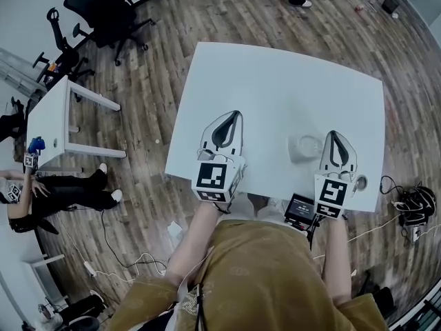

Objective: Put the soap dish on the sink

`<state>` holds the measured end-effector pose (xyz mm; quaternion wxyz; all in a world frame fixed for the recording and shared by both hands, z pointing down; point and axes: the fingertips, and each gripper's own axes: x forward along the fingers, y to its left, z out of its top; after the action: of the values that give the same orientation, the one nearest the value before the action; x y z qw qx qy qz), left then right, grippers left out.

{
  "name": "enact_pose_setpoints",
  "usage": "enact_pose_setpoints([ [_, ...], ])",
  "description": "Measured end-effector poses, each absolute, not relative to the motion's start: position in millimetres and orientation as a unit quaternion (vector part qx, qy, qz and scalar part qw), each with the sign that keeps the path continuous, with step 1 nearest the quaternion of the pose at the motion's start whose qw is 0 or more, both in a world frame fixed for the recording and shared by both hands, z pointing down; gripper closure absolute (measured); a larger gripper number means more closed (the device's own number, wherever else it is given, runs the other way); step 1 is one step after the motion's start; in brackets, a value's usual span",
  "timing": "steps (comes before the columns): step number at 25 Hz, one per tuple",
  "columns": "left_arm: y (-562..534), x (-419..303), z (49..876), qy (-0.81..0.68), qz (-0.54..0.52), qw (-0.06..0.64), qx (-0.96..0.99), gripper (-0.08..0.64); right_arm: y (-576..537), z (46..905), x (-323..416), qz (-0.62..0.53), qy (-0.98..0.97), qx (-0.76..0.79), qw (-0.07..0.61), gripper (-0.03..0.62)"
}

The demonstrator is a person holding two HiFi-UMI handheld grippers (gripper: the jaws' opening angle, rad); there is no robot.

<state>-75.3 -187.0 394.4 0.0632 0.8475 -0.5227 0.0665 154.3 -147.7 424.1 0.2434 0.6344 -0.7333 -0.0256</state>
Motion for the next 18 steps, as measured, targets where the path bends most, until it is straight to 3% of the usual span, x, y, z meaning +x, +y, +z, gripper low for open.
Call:
enact_pose_setpoints([
  [14,-184,-57,359,-0.508,0.050,0.017,0.860,0.552,-142,365,154,0.011,-0.743,0.663,0.091,0.583],
  [18,-184,-53,357,-0.507,0.044,0.021,0.860,0.552,-140,358,158,0.014,-0.743,0.664,0.081,0.583],
])
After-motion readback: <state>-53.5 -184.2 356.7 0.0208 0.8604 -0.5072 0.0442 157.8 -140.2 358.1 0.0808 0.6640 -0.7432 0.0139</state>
